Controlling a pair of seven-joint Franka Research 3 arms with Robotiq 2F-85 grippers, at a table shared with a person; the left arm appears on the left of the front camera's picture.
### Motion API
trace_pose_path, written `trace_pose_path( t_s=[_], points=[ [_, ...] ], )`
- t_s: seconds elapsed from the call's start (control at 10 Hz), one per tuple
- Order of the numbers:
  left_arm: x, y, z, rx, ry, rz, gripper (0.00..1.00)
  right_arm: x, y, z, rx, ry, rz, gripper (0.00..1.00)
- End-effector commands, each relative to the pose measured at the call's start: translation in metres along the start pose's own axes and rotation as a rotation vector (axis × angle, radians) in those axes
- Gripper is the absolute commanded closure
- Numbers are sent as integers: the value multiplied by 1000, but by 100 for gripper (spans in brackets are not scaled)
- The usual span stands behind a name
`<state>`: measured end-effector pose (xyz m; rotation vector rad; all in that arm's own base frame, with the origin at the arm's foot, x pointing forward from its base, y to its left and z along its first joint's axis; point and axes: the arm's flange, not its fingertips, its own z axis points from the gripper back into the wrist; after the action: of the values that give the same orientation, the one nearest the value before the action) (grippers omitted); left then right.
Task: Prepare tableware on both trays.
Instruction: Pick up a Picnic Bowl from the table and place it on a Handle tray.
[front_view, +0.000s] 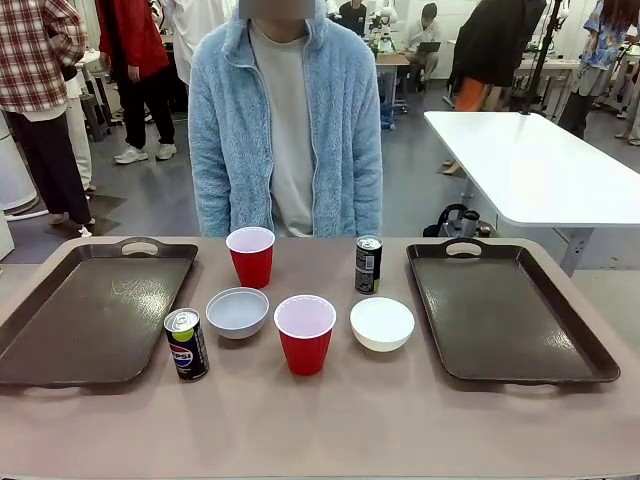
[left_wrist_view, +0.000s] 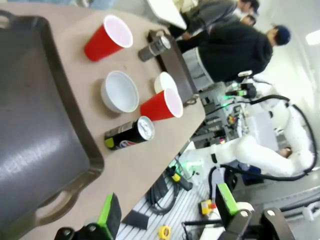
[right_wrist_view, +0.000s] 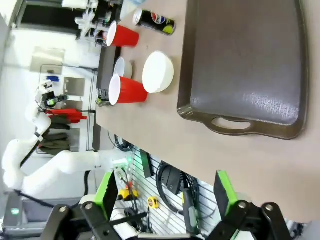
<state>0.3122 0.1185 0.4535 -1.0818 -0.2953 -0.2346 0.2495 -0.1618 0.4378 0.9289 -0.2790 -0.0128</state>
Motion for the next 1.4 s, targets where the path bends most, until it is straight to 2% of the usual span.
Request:
trace_pose_path(
  t_s=[0.0,1.3],
  points=[
    [-6,9,10,-21,-35,22,0,-2,0,4,16,-19,-53,0],
    [-6,9,10,-21,-35,22,0,-2,0,4,16,-19,-53,0]
  ],
)
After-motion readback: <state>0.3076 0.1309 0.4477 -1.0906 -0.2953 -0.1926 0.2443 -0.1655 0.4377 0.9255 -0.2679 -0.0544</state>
